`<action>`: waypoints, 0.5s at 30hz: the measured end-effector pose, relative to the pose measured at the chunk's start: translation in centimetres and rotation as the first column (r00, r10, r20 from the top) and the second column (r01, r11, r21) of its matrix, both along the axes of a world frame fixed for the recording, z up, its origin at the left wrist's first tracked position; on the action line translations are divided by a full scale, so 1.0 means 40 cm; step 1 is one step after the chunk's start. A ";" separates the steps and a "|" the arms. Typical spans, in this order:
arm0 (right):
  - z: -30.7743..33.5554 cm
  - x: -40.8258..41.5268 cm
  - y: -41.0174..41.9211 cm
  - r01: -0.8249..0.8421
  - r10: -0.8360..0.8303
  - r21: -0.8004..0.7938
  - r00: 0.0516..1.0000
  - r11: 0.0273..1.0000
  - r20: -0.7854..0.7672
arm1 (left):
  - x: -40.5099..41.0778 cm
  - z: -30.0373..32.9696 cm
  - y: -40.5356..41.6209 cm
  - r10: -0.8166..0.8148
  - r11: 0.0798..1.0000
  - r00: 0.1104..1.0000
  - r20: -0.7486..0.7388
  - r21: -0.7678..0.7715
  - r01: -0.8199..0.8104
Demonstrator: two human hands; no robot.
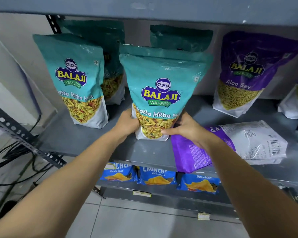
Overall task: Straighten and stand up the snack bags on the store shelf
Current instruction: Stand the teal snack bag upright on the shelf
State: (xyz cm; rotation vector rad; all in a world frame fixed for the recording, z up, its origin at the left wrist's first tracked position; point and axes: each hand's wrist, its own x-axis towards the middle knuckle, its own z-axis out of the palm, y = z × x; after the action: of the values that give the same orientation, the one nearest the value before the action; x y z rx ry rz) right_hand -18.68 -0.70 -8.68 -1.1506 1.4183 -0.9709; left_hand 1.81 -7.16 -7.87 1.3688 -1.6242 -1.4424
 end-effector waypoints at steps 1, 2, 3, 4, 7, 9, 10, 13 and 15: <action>0.008 0.002 -0.002 -0.026 0.027 -0.022 0.998 0.999 0.050 | 0.013 0.005 -0.004 -0.066 0.997 0.996 -0.061 0.026 0.068; 0.020 0.003 -0.005 -0.028 0.032 -0.050 0.995 0.998 0.093 | 0.025 0.017 -0.006 -0.119 0.991 0.985 -0.128 0.041 0.125; 0.039 0.005 -0.010 -0.006 0.017 -0.089 0.992 0.996 0.121 | 0.033 0.035 -0.005 -0.166 0.985 0.970 -0.178 0.022 0.173; 0.061 0.006 -0.015 0.033 -0.015 -0.126 0.989 0.991 0.147 | 0.036 0.060 -0.006 -0.184 0.983 0.961 -0.205 -0.013 0.186; 0.139 0.017 -0.033 0.144 -0.082 -0.244 0.966 0.959 0.246 | 0.026 0.162 -0.004 -0.063 0.994 0.946 -0.317 -0.110 0.030; 0.191 0.025 -0.044 0.235 -0.135 -0.296 0.937 0.926 0.321 | 0.013 0.219 -0.002 0.015 0.979 0.935 -0.353 -0.183 -0.085; 0.216 0.027 -0.045 0.294 -0.162 -0.309 0.907 0.905 0.389 | 0.008 0.238 0.001 0.052 0.970 0.919 -0.391 -0.200 -0.140; 0.269 -0.004 -0.032 0.374 -0.180 -0.371 0.868 0.850 0.462 | 0.005 0.235 0.026 0.170 0.900 0.850 -0.498 -0.272 -0.339; 0.267 -0.058 -0.005 0.343 -0.195 -0.372 0.904 0.863 0.380 | 0.007 0.189 0.066 0.343 0.757 0.858 -0.382 -0.428 -0.494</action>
State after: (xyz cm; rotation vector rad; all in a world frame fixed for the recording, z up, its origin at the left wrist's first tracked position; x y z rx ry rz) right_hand -20.99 -0.91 2.02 -1.0424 1.1357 -1.6671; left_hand 2.10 -4.52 -0.29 1.0619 -1.2714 -0.8014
